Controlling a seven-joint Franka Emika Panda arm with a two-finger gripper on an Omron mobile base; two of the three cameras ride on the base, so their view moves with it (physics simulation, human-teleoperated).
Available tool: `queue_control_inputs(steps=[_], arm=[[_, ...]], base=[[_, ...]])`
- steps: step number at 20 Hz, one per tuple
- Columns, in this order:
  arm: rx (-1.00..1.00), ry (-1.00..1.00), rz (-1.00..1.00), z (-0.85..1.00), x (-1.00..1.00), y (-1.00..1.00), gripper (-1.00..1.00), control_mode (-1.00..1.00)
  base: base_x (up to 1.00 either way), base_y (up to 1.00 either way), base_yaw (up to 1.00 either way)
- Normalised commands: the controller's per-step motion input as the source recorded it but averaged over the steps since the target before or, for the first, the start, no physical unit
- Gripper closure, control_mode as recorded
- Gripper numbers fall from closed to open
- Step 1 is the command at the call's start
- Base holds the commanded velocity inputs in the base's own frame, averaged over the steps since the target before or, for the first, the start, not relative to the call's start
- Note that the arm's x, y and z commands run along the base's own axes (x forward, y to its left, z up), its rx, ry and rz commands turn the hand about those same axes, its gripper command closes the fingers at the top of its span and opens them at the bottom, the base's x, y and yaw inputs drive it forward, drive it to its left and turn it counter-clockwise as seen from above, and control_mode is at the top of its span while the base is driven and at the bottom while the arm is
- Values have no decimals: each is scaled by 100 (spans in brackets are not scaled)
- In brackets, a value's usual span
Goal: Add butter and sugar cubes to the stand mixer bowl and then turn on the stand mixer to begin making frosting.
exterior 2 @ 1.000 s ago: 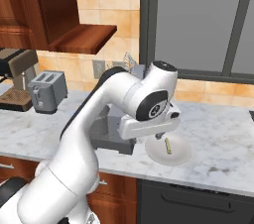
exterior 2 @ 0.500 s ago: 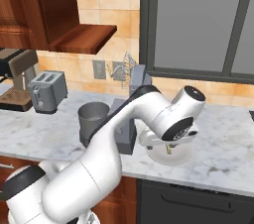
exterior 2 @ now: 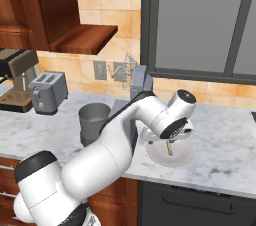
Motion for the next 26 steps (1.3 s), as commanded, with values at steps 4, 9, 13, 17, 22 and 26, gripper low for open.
queue_control_inputs(steps=[4,9,13,17,22,26], arm=[[0,4,-2,-42,55,-7,-100,-100],[0,1,-1,-44,29,-22,-100,-100],[0,0,-2,-38,36,-31,-100,-100],[0,0,-1,-33,43,-19,-100,-100],[0,0,-2,-34,37,-23,-100,-100],[0,0,-2,-36,16,-24,-100,-100]], base=[[0,0,0],[0,0,0],[0,0,0],[0,0,0],[0,0,0],[0,0,0]])
